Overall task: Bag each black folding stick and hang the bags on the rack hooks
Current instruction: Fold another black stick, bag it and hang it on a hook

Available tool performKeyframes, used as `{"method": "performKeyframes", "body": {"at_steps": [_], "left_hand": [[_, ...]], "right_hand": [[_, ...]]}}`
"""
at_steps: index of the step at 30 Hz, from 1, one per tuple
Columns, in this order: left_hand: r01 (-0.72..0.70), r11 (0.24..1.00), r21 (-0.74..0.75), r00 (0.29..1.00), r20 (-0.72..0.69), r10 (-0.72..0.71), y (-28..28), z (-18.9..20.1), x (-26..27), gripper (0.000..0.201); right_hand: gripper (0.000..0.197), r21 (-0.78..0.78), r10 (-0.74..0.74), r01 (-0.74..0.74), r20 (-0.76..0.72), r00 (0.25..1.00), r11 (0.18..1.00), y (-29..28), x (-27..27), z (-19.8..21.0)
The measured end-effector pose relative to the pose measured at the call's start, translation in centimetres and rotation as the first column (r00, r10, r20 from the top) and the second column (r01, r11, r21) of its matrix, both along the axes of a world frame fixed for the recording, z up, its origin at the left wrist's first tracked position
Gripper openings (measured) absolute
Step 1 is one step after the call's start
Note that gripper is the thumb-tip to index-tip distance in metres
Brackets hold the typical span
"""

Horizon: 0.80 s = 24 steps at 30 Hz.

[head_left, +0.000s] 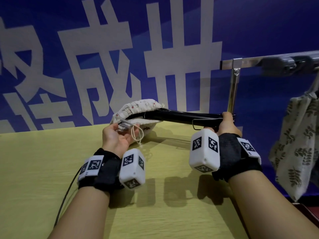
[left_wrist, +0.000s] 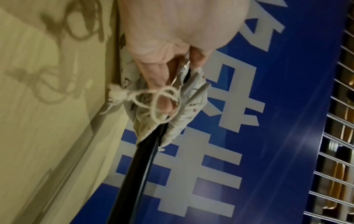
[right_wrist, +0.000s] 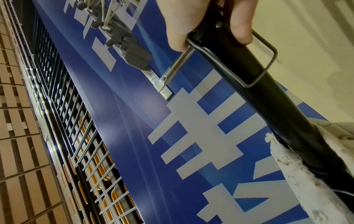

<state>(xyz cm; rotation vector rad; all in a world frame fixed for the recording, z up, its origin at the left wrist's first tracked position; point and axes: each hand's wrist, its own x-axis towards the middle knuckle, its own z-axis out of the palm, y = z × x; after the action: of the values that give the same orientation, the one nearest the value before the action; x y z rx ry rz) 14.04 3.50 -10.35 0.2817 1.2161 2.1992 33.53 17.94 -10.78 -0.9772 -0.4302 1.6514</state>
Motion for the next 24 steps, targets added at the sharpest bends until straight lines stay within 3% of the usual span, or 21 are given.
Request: {"method": "performKeyframes", "body": {"at_steps": [2, 4, 6, 11, 13, 14, 16, 20, 22, 24], "left_hand": [[0.024, 0.999, -0.034, 0.999, -0.044, -0.026, 0.1, 0.1, 0.2, 0.028], [-0.057, 0.975, -0.213, 0.964, -0.267, -0.002, 0.5, -0.2, 0.6, 0.028], [-0.181, 0.934, -0.307, 0.88, -0.474, 0.015, 0.9, -0.4, 0.9, 0.026], [-0.305, 0.896, -0.322, 0.621, -0.781, -0.069, 1.4, -0.5, 1.3, 0.036], [-0.364, 0.88, -0.304, 0.438, -0.89, -0.126, 1.2, -0.4, 1.5, 0.044], [-0.384, 0.872, -0.302, 0.356, -0.92, -0.163, 1.2, -0.3, 1.7, 0.046], [-0.364, 0.858, -0.362, 0.281, -0.921, -0.269, 1.2, -0.4, 1.9, 0.044], [-0.192, 0.821, -0.538, 0.212, -0.84, -0.5, 1.1, -0.6, 2.7, 0.039], [0.0, 0.852, -0.523, 0.265, -0.822, -0.504, 1.0, -0.4, 3.6, 0.03], [0.119, 0.855, -0.505, 0.365, -0.778, -0.511, 1.1, -0.2, 4.5, 0.032]], "right_hand": [[0.057, 0.019, -0.03, 0.031, -0.053, 0.998, 0.999, -0.2, -0.1, 0.1], [0.062, 0.022, -0.059, 0.061, -0.068, 0.996, 0.998, -0.2, -0.1, 0.3], [0.063, 0.051, -0.09, 0.093, -0.064, 0.994, 0.994, -0.1, 0.0, 0.3], [0.059, 0.17, -0.077, 0.075, 0.006, 0.997, 0.983, -0.6, -0.5, 0.5], [0.047, 0.221, -0.047, 0.047, -0.006, 0.999, 0.974, -0.8, -0.9, 0.6], [0.038, 0.25, -0.033, 0.034, -0.008, 0.999, 0.968, -0.9, -1.1, 0.7], [0.032, 0.31, -0.017, 0.019, -0.009, 1.0, 0.95, -1.1, -1.4, 0.9], [0.026, 0.455, 0.015, -0.017, 0.009, 1.0, 0.89, -1.8, -1.8, 1.4], [0.025, 0.525, 0.024, -0.051, 0.058, 0.998, 0.85, -2.2, -2.2, 1.4], [0.026, 0.56, 0.019, -0.085, 0.122, 0.992, 0.824, -2.4, -2.7, 1.0]]}}
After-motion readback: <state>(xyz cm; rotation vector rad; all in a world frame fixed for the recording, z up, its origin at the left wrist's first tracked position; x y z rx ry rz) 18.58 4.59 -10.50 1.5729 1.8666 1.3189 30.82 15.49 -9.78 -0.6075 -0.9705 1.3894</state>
